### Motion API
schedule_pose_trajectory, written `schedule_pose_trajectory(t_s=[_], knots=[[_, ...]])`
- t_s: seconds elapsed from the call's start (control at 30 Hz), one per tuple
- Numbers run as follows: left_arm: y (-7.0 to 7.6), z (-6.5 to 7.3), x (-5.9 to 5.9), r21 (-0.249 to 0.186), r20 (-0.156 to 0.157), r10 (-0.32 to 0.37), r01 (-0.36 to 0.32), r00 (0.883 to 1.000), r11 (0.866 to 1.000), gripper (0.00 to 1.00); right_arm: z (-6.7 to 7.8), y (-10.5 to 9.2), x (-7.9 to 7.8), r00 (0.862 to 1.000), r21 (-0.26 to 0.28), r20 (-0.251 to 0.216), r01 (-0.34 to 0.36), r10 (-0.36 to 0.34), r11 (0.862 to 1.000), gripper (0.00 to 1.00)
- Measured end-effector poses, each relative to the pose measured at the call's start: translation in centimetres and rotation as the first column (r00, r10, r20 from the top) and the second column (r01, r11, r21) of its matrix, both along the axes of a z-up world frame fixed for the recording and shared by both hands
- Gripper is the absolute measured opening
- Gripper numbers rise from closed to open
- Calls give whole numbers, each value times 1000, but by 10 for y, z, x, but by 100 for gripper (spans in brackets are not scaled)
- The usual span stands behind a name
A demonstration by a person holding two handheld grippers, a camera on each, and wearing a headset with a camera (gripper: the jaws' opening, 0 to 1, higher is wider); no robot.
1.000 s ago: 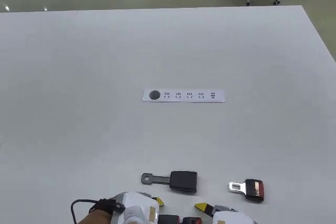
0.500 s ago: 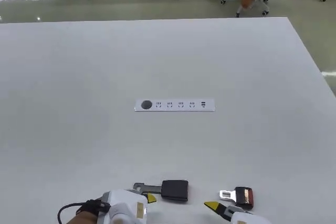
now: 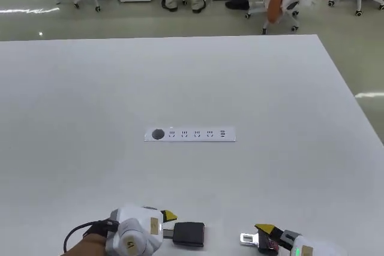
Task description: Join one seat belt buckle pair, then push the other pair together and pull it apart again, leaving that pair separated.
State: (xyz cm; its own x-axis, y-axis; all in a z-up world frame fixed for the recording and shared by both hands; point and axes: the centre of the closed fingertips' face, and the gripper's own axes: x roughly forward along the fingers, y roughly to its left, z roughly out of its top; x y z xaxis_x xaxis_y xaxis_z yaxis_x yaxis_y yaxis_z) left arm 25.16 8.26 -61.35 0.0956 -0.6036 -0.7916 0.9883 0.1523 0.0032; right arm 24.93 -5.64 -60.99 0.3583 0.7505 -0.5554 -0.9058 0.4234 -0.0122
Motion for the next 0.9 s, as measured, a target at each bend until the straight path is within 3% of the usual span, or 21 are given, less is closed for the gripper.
schedule_pose_trajectory(t_s=[0.23, 0.43, 0.6, 0.73, 0.9], knots=[[-3, -2, 22, 11, 13, 3, -3, 1000, 1000, 75, -1, -19, 15, 1000, -23, -2, -19, 19, 1000, 67], [-4, -5, 37, 14, 9, 3, -3, 1000, 1000, 74, -9, -28, 26, 999, -23, -34, -31, 30, 999, 67], [-4, -21, 47, 39, 1, -18, 18, 1000, 999, 73, -21, -34, 29, 996, -32, -81, -49, 46, 998, 66], [-6, -31, 47, 60, -16, -36, 37, 999, 998, 72, -31, -39, 32, 994, -50, -95, -57, 52, 997, 66], [-4, -59, 43, 90, -41, -75, 78, 996, 993, 71, -44, -42, 33, 989, -66, -131, -76, 67, 995, 65]])
